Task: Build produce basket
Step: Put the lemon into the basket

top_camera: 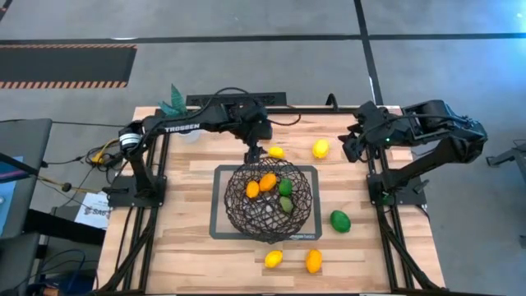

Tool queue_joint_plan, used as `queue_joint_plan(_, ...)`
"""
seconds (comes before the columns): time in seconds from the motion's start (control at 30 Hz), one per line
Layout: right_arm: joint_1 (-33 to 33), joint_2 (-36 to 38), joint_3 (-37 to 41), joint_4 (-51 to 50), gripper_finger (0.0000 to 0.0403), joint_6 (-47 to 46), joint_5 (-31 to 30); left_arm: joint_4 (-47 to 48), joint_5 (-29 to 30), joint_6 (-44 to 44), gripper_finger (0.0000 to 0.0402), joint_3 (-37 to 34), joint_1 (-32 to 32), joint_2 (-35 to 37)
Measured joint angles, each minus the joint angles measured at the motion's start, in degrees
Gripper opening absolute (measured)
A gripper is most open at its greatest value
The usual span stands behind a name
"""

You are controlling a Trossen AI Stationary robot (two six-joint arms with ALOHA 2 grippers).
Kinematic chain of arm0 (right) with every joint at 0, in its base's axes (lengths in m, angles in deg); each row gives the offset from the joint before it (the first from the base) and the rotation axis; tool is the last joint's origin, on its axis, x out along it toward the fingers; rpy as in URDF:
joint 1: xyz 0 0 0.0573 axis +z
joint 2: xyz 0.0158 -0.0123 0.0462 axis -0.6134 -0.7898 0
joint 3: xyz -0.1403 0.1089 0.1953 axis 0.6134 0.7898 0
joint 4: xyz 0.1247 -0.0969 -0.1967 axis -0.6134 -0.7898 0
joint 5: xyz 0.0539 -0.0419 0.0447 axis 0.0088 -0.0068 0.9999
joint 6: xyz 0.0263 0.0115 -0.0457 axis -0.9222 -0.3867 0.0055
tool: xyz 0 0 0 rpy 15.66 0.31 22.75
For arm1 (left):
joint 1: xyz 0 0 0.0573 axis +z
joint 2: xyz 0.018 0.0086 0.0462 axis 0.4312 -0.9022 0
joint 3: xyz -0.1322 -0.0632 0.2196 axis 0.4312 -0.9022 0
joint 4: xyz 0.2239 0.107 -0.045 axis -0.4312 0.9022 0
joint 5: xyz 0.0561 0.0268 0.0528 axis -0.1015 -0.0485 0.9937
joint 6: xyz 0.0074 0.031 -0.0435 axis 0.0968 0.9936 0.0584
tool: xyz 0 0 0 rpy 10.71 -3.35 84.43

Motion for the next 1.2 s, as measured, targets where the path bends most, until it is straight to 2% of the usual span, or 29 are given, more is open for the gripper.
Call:
queue_joint_plan(0.13,2.3,-0.6,0.0,-0.4,0.0230,-2.4,0.1,2.2,8.0,1.5,0.0240,1.9,1.5,-0.8)
queue_joint_plan(0.2,3.3,-0.7,0.1,-0.6,0.0230,-3.3,0.2,2.5,9.5,3.5,0.0240,2.5,3.3,-1.1)
queue_joint_plan(0.37,6.1,-2.1,0.0,-0.4,0.0230,-5.0,0.2,8.9,5.4,5.2,0.0240,2.4,8.0,-2.3)
queue_joint_plan(0.43,6.9,-2.5,0.0,-0.5,0.0230,-5.7,0.1,8.6,5.5,7.9,0.0240,2.6,8.9,-2.8)
queue_joint_plan(0.6,7.9,-3.3,0.0,-0.6,0.0230,-8.3,0.1,6.7,6.4,17.2,0.0240,2.6,8.5,-3.7)
queue_joint_plan(0.9,10.7,-5.3,0.0,1.3,0.0230,-13.6,-0.9,5.8,3.9,21.8,0.0240,2.5,7.8,-6.7)
queue_joint_plan(1.2,11.9,-9.8,0.0,7.6,0.0230,-14.9,-1.3,3.4,3.9,27.7,0.0193,2.6,8.5,-8.4)
